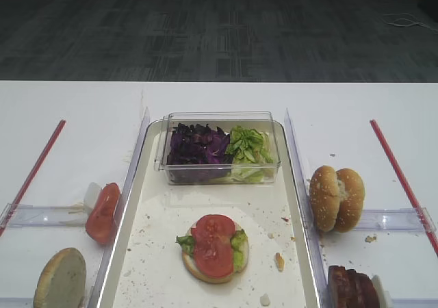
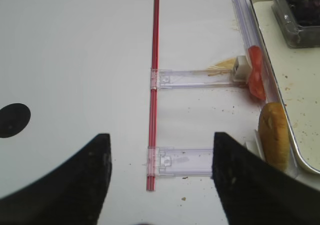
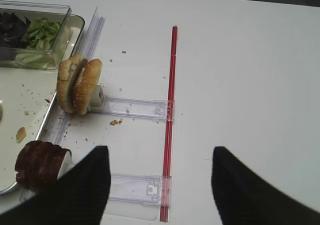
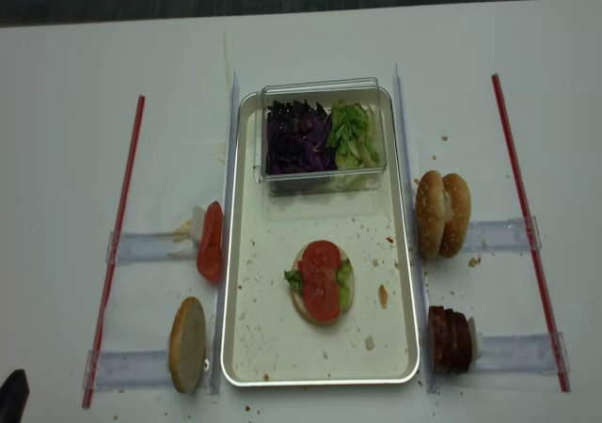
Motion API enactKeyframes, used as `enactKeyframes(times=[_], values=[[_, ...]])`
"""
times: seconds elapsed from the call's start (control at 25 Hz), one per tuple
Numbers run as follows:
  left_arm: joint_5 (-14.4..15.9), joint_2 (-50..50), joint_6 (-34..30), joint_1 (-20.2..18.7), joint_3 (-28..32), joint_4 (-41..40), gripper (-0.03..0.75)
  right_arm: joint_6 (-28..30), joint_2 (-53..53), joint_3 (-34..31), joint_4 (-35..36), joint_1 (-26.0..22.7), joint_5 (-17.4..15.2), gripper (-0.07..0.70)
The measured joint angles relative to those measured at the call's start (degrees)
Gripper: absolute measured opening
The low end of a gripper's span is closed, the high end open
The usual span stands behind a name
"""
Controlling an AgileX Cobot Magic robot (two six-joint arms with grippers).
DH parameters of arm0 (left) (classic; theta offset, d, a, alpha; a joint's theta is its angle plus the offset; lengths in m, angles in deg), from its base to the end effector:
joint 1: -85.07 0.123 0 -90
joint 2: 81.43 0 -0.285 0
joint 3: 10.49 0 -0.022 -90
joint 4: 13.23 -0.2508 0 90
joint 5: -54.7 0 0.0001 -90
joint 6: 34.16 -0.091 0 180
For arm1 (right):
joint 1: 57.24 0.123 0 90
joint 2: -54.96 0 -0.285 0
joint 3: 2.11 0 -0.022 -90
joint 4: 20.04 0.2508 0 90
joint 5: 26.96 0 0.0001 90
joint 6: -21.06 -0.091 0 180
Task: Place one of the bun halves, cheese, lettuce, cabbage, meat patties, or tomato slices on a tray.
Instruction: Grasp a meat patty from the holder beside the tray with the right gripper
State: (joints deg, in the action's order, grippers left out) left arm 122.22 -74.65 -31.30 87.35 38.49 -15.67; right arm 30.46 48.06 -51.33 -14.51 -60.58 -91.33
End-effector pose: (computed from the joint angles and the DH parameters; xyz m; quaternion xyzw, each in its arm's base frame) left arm -0.0122 0.0031 0.2660 -0.0416 0.8788 0.0188 0.4750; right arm -0.0084 0.0084 0.2694 -0.0493 0.8657 -0.0072 0.4980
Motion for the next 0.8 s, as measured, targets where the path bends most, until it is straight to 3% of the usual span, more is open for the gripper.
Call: enactKeyframes(times=[0.48, 0.8], values=[[0.0, 0.0, 0.0, 0.0, 0.0, 0.0, 0.438, -0.3, -0.5, 0.0, 0.0, 0.0, 0.0, 0.482], [0.0, 0.0, 0.0, 0.0, 0.0, 0.0, 0.438, -2.2, -16.5, 0.0, 0.0, 0.0, -0.1, 0.482]])
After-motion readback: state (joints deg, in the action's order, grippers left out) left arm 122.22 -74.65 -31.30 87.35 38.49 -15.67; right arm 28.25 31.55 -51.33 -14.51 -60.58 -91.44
